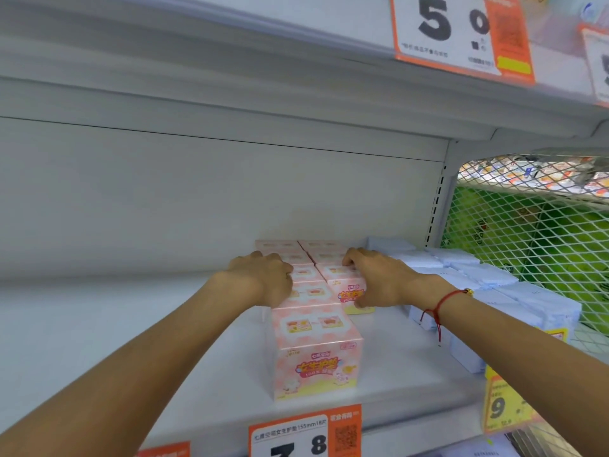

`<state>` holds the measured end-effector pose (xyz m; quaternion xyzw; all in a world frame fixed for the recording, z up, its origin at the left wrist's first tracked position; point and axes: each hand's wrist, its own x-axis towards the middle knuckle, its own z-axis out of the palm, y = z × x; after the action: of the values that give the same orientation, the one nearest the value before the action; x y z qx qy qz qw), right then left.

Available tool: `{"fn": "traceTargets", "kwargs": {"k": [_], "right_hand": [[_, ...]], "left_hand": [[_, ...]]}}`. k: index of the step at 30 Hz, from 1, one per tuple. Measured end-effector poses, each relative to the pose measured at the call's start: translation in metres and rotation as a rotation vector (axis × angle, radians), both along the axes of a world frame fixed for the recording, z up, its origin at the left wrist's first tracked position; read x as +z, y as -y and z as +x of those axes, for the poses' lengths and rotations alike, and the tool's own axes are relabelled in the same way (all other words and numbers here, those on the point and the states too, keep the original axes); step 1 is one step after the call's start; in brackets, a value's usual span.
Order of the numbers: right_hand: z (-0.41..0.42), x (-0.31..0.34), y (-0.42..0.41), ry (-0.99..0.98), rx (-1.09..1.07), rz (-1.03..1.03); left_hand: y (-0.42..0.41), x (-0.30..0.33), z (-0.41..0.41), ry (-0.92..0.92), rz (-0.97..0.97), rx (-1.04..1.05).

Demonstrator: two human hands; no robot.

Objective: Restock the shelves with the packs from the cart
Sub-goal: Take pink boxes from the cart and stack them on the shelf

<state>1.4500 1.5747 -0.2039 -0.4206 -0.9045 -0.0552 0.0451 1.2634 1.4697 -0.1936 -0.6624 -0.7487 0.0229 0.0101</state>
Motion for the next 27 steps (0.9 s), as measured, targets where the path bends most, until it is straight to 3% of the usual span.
{"fn": "traceTargets", "kwargs": {"k": [5, 10, 15, 19, 27], "right_hand": [[0.012, 0.015, 0.007, 0.039, 0.042, -0.071], [0.043, 0.042, 0.049, 0.066, 0.128, 0.028], [0.093, 0.055, 0.124, 0.013, 0.121, 0.002], [0.138, 0.059, 0.180, -0.022, 0.054, -0.040], [0.263, 0.044, 0.281, -0.053, -0.194, -0.124]], "left_hand": [[-0.005, 0.005, 0.000, 0.132, 0.010, 0.025], [0.018, 0.006, 0.010, 0.290, 0.444, 0.076], [0.070, 0.025, 0.058, 0.508, 0.639, -0.071], [0.116, 0.026, 0.116, 0.649, 0.636, -0.169], [0.172, 0.009, 0.249, 0.730, 0.431, -0.412]]}}
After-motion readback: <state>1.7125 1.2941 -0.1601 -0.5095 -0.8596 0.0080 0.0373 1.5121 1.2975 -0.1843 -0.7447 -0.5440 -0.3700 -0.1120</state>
